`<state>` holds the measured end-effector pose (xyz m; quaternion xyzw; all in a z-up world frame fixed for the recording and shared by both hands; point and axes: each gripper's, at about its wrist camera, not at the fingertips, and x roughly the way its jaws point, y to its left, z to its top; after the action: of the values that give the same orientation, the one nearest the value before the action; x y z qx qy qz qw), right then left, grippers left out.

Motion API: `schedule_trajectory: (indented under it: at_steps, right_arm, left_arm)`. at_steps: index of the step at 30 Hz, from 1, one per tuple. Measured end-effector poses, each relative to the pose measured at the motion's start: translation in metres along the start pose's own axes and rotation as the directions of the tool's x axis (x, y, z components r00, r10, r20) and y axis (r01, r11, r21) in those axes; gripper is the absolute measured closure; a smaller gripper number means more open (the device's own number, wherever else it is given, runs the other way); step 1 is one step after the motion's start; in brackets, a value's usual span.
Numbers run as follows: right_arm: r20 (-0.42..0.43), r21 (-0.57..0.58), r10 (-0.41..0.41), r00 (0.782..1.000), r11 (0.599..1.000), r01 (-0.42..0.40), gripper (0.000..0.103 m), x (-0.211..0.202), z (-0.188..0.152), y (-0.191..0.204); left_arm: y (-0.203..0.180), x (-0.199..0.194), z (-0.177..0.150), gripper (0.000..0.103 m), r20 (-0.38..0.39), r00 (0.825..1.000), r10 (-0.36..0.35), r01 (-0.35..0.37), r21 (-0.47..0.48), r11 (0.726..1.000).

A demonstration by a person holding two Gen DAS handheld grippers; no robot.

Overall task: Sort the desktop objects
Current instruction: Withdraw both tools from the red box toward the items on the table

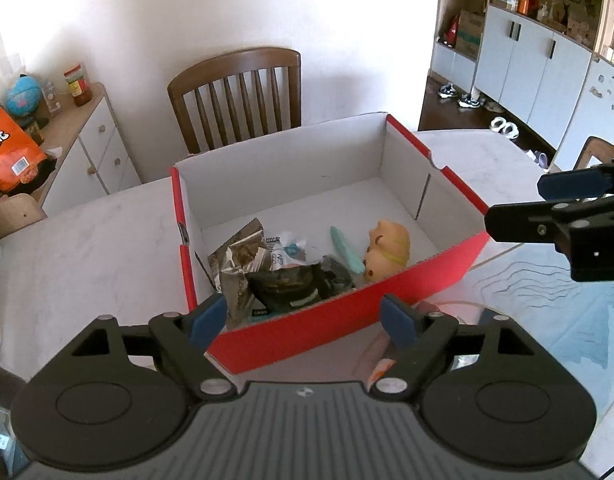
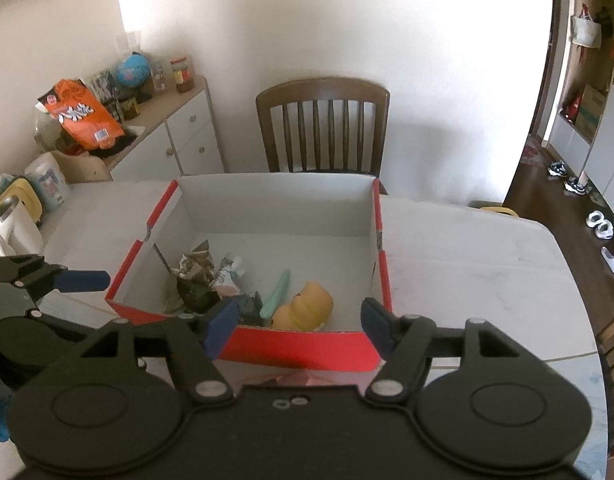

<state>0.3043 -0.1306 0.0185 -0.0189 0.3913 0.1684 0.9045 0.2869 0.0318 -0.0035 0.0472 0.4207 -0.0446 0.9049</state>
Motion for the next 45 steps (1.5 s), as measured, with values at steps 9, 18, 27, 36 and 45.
schedule_trajectory:
  at_steps: [9, 18, 27, 36, 45]
  right_arm:
    - [0.05, -0.019, 0.022, 0.998, 1.0, -0.021, 0.015, -0.029, -0.017, 0.001]
    - [0.076, -0.042, 0.029, 0.997, 0.999, -0.026, 0.008, -0.055, -0.037, 0.003]
    - [0.101, -0.025, 0.028, 0.995, 0.999, -0.025, 0.006, -0.076, -0.059, 0.001]
    - [0.124, -0.033, 0.021, 0.992, 0.999, -0.017, 0.006, -0.095, -0.084, 0.003]
    - [0.123, -0.042, 0.005, 0.992, 0.999, 0.0, 0.006, -0.099, -0.104, 0.004]
  left_arm:
    - [-0.005, -0.025, -0.014, 0.002, 0.033, 0.999, -0.001, 0.002, -0.019, 1.0]
    - [-0.012, -0.049, -0.034, 0.001, 0.063, 0.998, 0.007, -0.005, -0.032, 0.999]
    - [-0.016, -0.075, -0.052, 0.0, 0.097, 0.995, -0.003, 0.008, -0.053, 0.999]
    - [-0.022, -0.094, -0.075, 0.0, 0.129, 0.992, -0.008, 0.015, -0.051, 0.999]
    - [-0.031, -0.1, -0.106, 0.0, 0.15, 0.988, -0.019, 0.023, -0.021, 1.0]
